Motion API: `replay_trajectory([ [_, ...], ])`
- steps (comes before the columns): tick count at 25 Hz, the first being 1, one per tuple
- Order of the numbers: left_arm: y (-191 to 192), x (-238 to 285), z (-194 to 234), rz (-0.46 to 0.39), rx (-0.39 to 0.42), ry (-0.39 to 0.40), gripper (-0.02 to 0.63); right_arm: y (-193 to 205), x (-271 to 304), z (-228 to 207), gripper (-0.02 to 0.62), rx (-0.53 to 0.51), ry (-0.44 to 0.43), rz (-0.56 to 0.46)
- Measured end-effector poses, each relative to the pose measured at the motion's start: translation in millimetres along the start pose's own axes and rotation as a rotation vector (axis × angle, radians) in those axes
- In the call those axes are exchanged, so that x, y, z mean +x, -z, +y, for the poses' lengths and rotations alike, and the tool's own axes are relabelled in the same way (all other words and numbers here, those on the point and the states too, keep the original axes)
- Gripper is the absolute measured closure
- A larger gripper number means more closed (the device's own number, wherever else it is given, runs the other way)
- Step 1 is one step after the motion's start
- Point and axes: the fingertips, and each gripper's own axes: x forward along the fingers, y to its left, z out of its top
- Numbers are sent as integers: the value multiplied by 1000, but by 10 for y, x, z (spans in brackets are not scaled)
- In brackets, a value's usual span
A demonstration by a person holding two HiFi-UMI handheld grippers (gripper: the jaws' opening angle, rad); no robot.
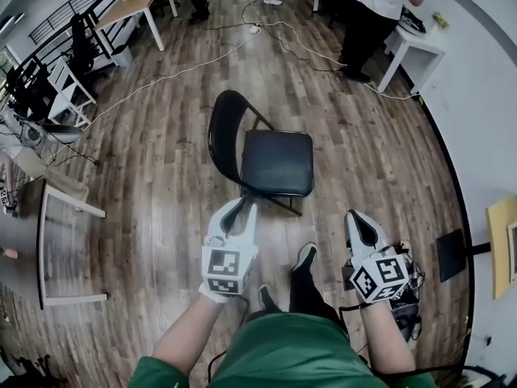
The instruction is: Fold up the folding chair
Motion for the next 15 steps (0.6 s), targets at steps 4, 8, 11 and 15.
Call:
replay_trajectory([
  [4,-80,217,217,18,22,-52,526,-73,419,-126,592,13,-44,2],
  [8,-194,522,468,23,25,-121,526,-191,923,-319,592,11,-101,-7],
  [11,-259,825,557,32,31,-148,526,-288,1303,-524,592,15,-133,-14],
  [15,-330,1272,570,51,16,-175,526,-334,1720,-930,592,46,-170,-1],
])
